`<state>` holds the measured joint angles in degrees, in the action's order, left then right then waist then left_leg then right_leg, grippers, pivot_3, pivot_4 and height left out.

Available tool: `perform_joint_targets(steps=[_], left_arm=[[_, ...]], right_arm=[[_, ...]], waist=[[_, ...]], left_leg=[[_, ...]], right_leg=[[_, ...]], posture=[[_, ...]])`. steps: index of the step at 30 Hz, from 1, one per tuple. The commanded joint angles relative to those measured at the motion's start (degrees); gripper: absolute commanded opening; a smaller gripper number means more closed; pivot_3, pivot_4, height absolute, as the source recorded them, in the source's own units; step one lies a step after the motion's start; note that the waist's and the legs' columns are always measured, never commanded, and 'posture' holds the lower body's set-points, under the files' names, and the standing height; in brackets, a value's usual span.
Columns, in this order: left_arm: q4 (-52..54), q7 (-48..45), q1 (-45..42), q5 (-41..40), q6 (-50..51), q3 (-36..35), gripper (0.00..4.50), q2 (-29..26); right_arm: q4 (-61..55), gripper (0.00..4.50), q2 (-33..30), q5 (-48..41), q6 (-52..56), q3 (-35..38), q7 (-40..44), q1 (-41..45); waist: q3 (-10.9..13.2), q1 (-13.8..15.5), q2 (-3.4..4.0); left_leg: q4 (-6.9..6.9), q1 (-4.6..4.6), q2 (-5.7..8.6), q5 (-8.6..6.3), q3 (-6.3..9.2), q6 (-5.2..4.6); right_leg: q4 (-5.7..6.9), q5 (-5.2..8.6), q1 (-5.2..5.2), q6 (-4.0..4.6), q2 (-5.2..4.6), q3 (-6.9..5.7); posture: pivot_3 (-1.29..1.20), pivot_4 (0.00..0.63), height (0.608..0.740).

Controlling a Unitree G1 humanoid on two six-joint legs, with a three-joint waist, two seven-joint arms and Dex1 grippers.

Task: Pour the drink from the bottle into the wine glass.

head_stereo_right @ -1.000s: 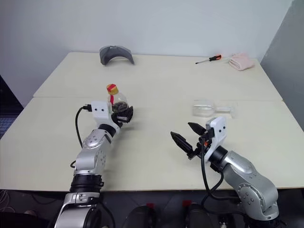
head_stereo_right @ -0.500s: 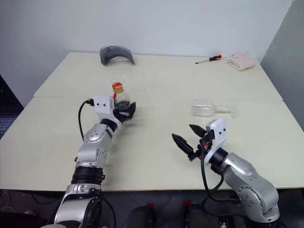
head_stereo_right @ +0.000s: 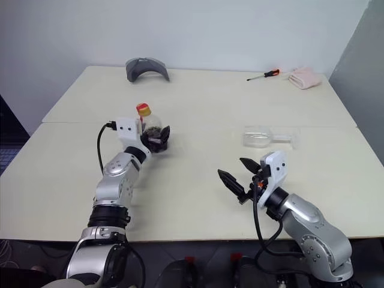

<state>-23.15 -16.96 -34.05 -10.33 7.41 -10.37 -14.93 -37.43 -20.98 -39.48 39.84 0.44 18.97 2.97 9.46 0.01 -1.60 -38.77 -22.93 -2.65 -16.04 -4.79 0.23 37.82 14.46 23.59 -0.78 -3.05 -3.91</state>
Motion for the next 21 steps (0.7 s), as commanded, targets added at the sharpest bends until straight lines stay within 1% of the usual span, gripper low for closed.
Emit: perform_joint_targets(steps=[1,8,16,21], left_arm=[[-0.17,-0.85,-1.51,-0.54,-0.78,-0.40,4.50,-1.06],[-6.01,-3.53,-4.03,-1.21,-1.35,-0.43,4.50,-1.55],[-15.43,-5.97,-10.00,-0.69,-5.34,-0.01,4.50,-1.47],[-18.04,-6.93,-11.77,-0.42,-6.97,0.28,4.50,-1.43]], right_arm=[[-2.12,4.46,-0.26,-0.34,-1.12,0.67,0.48,0.12],[-2.19,4.46,-0.28,-0.50,-0.98,0.54,0.33,0.40],[-2.41,4.46,-0.16,-0.60,-0.76,0.53,-0.15,0.32],[-2.61,4.46,-0.16,-0.54,-0.75,0.49,-0.39,0.08]], waist=[[0.00,0.00,0.00],[0.00,0.00,0.00],[0.01,0.01,-0.02],[0.01,-0.03,-0.02]], left_leg=[[0.00,0.00,0.00,0.00,0.00,0.00],[-0.02,0.01,0.00,0.01,0.00,-0.01],[-0.02,0.00,0.02,0.00,0.00,-0.01],[-0.02,0.00,0.02,0.00,-0.01,-0.01]], right_leg=[[0.00,0.00,0.00,0.00,0.00,0.00],[0.04,0.00,0.00,0.00,0.00,-0.02],[0.03,0.00,0.00,0.00,0.01,-0.02],[0.01,0.00,0.00,0.00,0.01,-0.03]], posture=[[0.00,0.150,0.740],[0.00,0.150,0.740],[0.00,0.150,0.740],[0.00,0.150,0.740]])
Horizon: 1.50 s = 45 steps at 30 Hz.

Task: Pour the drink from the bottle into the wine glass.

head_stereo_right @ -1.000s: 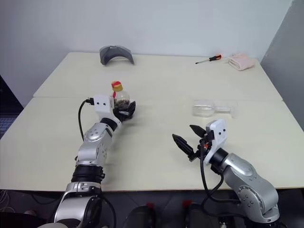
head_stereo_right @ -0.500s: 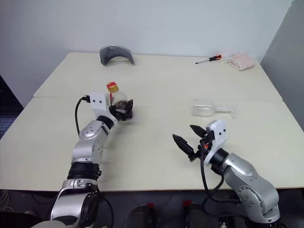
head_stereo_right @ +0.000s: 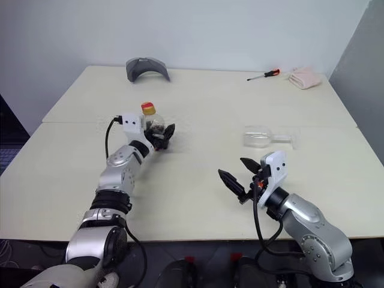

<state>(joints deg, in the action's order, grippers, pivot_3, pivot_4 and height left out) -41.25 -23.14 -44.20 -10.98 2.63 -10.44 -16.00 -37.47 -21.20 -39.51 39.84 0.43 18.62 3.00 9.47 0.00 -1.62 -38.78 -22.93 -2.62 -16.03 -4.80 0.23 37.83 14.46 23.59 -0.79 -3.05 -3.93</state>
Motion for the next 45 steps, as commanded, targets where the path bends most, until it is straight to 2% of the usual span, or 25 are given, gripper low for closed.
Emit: perform_joint_targets(steps=[1,8,12,19,22,27,34,39,45], left_arm=[[-0.12,-0.84,-1.69,0.24,-2.53,0.33,4.50,-0.34],[0.93,-1.30,-0.96,-0.19,-3.13,0.05,2.89,-0.43],[1.67,-1.06,-0.63,-0.31,-2.92,-0.26,2.54,-0.50],[6.35,-0.61,2.23,-0.55,-1.11,-0.06,2.31,-0.24],[13.81,-1.30,5.58,-1.55,3.16,0.43,2.28,-0.52],[28.46,-5.07,10.11,-4.31,14.61,2.85,2.21,-2.26],[40.47,-15.12,13.01,-7.87,26.12,9.02,2.21,-7.10],[42.33,-23.36,11.63,-9.53,28.17,12.14,2.21,-10.47],[38.23,-26.55,8.02,-8.72,26.04,12.90,2.21,-10.81]], right_arm=[[-2.54,4.46,0.05,-0.45,-0.80,0.53,-0.06,-0.01],[-2.66,4.50,0.15,-0.30,-0.89,0.47,-0.32,-0.19],[-2.41,4.50,0.11,-0.34,-0.97,0.42,-0.07,0.00],[-1.59,4.50,-0.01,-0.25,-1.08,0.52,0.42,0.92],[-1.10,4.50,0.26,-0.42,-0.94,0.87,0.02,2.31],[3.34,4.50,0.41,2.31,-1.37,0.19,-0.72,10.71],[15.58,4.50,0.89,9.21,-5.19,-4.27,3.68,25.20],[24.49,4.50,5.18,11.21,-7.81,-7.08,7.80,35.49],[26.88,4.50,9.52,8.36,-4.72,-6.94,10.78,38.94]], waist=[[0.00,-0.03,0.00],[0.01,-0.02,-0.01],[0.01,-0.02,-0.01],[0.01,-0.06,-0.01],[0.01,-0.10,-0.01],[0.06,-0.24,-0.08],[0.08,-0.20,-0.09],[0.12,-0.31,-0.07],[0.12,-0.08,-0.07]], left_leg=[[0.00,0.00,0.00,0.00,0.00,0.00],[0.00,0.00,0.00,0.00,0.00,0.00],[0.00,0.00,0.00,0.00,0.00,0.00],[-0.01,0.00,-0.01,0.00,0.00,0.00],[0.00,0.01,-0.01,0.01,0.00,0.01],[-0.05,0.03,-0.04,0.01,-0.02,0.02],[-0.05,0.04,-0.03,0.06,-0.02,0.01],[-0.04,0.01,-0.04,0.07,-0.08,0.03],[-0.03,-0.07,0.00,0.07,-0.07,0.04]], right_leg=[[0.00,0.00,0.00,0.00,0.00,0.01],[0.01,0.00,0.00,0.00,0.00,0.00],[0.01,0.00,0.00,0.00,0.00,0.00],[0.01,0.00,0.00,0.01,0.00,0.01],[0.02,-0.02,0.00,0.04,-0.01,0.03],[0.10,-0.03,0.02,0.05,-0.01,0.07],[0.17,-0.03,0.03,0.06,0.02,0.05],[0.16,-0.17,0.10,0.31,0.02,0.10],[0.15,-0.18,0.13,0.33,-0.01,0.07]], posture=[[0.00,0.150,0.740],[0.00,0.150,0.740],[0.00,0.150,0.740],[0.00,0.150,0.740],[0.00,0.150,0.740],[0.00,0.150,0.740],[0.00,0.150,0.740],[0.00,0.150,0.740],[0.00,0.150,0.740]])
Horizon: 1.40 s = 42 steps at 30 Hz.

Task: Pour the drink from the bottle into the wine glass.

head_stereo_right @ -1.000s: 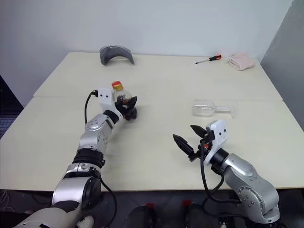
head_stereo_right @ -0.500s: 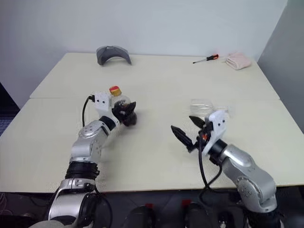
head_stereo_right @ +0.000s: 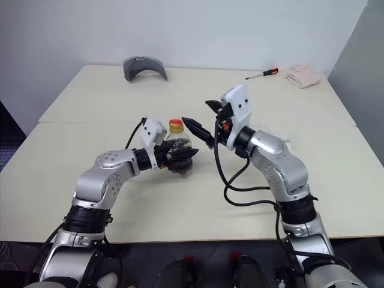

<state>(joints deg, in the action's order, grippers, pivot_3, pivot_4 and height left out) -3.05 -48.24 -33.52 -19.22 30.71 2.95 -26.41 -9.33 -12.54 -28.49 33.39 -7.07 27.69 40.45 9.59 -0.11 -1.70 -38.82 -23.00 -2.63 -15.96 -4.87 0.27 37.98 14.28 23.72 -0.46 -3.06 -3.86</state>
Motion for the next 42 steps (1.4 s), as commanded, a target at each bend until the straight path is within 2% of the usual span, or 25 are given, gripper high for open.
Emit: perform_joint_targets(steps=[1,7,15,22,42], left_arm=[[-0.51,-1.71,-3.24,-0.38,-2.33,-0.41,2.21,-0.29],[-2.36,-3.56,-5.17,-0.21,-3.64,0.55,2.21,0.78],[-0.74,-5.10,-4.69,-0.90,-2.94,2.21,2.21,2.23],[-0.41,-5.23,-4.47,-1.80,-2.51,1.09,2.05,2.18],[0.29,-6.55,-5.61,-2.51,-0.47,1.07,1.97,2.12]], right_arm=[[-1.47,4.50,1.11,-3.25,2.72,0.66,2.20,1.49],[-1.76,4.50,1.95,-4.52,6.29,0.95,2.76,1.19],[0.26,4.50,3.65,-3.07,5.26,1.21,1.65,2.55],[0.73,4.50,4.03,-2.36,5.04,1.90,1.65,2.96],[3.76,4.50,4.77,-0.80,3.41,1.15,3.16,2.98]], waist=[[0.00,0.02,0.00],[0.00,-0.05,0.01],[0.01,-0.12,0.01],[0.01,-0.17,0.01],[0.01,-0.23,0.02]], left_leg=[[0.00,-0.01,0.03,0.00,-0.01,0.00],[0.00,-0.01,0.03,-0.01,-0.03,-0.01],[-0.01,0.00,0.00,-0.01,-0.03,-0.02],[0.00,-0.01,0.00,-0.01,-0.04,-0.02],[0.00,-0.01,0.00,-0.01,-0.04,-0.01]], right_leg=[[-0.01,0.00,0.00,0.00,-0.02,0.01],[-0.01,0.00,0.02,0.01,-0.05,0.02],[0.04,0.00,0.04,0.01,-0.03,0.03],[0.04,0.00,0.05,0.01,-0.02,0.04],[0.04,-0.01,0.05,0.01,-0.02,0.04]], posture=[[0.00,0.150,0.740],[0.00,0.150,0.740],[0.00,0.150,0.740],[0.00,0.150,0.740],[0.00,0.150,0.740]])
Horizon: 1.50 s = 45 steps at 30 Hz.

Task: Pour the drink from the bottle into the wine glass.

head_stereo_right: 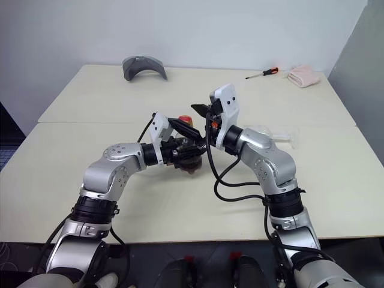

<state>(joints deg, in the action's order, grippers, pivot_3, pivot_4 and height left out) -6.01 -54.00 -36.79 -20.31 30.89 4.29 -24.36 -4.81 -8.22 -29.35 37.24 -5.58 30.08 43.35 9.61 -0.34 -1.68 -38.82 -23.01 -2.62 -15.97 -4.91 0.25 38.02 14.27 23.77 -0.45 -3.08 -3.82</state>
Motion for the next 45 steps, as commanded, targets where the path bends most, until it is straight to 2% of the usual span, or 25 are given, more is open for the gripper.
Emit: perform_joint_targets(steps=[1,24,27,34,35,45], left_arm=[[3.13,-0.87,-2.41,-1.30,-0.73,-0.23,1.97,0.09],[3.87,-1.37,-3.00,-2.21,-0.45,-1.05,1.94,0.11],[3.36,-1.51,-3.46,-2.06,-0.61,-0.95,1.94,0.17],[3.03,-1.79,-3.99,-1.93,-0.61,-0.93,1.94,0.13],[3.02,-1.82,-4.01,-1.89,-0.57,-0.96,1.94,0.16],[3.24,-1.89,-3.64,-1.84,-0.21,-1.08,1.94,0.11]], right_arm=[[-0.85,4.50,0.53,0.04,-0.30,-0.45,0.77,-0.17],[0.46,4.50,1.53,0.60,-0.24,-0.54,0.58,-1.08],[0.56,3.91,2.00,0.24,-0.01,-0.81,1.14,-1.58],[0.19,1.56,2.45,0.32,0.30,-0.93,1.90,-2.14],[0.20,1.45,2.44,0.38,0.27,-0.89,1.97,-2.13],[-0.17,1.45,3.00,-1.04,1.41,1.93,0.77,-0.53]], waist=[[0.00,0.00,0.00],[0.00,-0.01,0.00],[0.00,-0.01,0.00],[0.03,-0.03,0.03],[0.04,-0.05,0.04],[0.04,-0.09,0.04]], left_leg=[[0.00,0.00,0.00,0.00,0.00,0.00],[0.00,0.00,0.00,0.00,0.00,0.00],[0.00,0.00,0.00,0.00,0.00,0.00],[0.00,0.00,0.02,0.00,-0.01,0.00],[0.00,0.00,0.01,0.00,-0.01,0.00],[0.01,0.00,0.01,0.00,-0.01,0.00]], right_leg=[[0.00,0.00,0.00,0.00,0.00,0.00],[0.00,0.00,0.00,0.00,0.00,0.00],[0.00,0.00,0.00,0.00,0.00,0.00],[-0.01,0.00,0.00,0.00,0.00,0.02],[-0.01,0.00,0.00,0.00,0.00,0.01],[0.01,0.00,0.02,0.00,0.00,0.01]], posture=[[0.00,0.150,0.740],[0.00,0.150,0.740],[0.00,0.150,0.740],[0.00,0.150,0.740],[0.00,0.150,0.740],[0.00,0.150,0.740]])
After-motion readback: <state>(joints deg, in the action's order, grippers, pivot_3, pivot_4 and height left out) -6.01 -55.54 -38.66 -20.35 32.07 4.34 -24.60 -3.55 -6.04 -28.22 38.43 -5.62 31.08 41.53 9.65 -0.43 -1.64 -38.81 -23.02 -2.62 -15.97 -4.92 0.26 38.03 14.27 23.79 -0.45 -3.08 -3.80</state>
